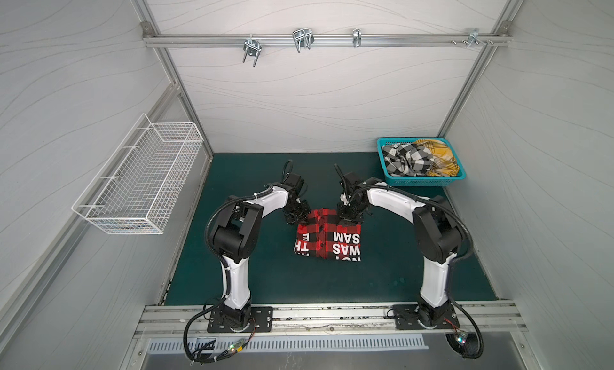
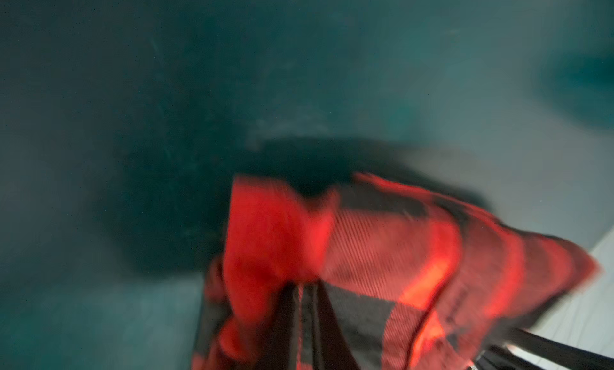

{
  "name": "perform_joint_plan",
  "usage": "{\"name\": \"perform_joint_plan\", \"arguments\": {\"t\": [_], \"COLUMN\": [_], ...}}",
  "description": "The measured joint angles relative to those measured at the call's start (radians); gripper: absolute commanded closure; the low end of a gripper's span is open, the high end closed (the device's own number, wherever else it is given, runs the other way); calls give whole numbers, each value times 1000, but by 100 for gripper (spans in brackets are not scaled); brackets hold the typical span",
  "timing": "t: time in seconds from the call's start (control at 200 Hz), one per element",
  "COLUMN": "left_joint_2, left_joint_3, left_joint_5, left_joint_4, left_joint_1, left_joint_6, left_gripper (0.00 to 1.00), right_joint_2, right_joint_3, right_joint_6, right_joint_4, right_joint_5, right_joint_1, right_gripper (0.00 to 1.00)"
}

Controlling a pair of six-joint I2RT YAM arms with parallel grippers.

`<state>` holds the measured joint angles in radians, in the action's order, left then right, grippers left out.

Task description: Fold and stack the long sleeve shirts

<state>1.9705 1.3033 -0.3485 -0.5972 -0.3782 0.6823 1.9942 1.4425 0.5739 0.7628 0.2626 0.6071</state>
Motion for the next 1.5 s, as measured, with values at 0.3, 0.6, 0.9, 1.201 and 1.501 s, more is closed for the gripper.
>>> {"name": "perform_joint_plan", "arguments": {"t": [0.3, 0.6, 0.9, 1.201, 1.501], "left_joint_2": [-21, -324, -491, -338, -255], "left_joint_3": [-26, -97, -299, -342, -317], "left_joint_5": [10, 70, -31, -28, -25], "left_joint_4": [3, -171, -163, -102, -73], "left_joint_1": [-6, -12, -156, -158, -146], "left_joint_6": [-7, -33, 35, 54, 35], "left_gripper": [83, 73, 89, 96, 78], "right_joint_2": [49, -90, -271, -215, -82], "right_joint_3": [30, 13, -89, -190, -188], "right_joint_6": [-23, -28, -29, -22, -33], "right_joint_4": [13, 63, 86, 53, 25], "right_joint_5": [44, 33, 33, 45, 51], "right_joint_1": [-12, -12, -12, -47, -80], "right_gripper": [70, 60, 67, 73, 76]}}
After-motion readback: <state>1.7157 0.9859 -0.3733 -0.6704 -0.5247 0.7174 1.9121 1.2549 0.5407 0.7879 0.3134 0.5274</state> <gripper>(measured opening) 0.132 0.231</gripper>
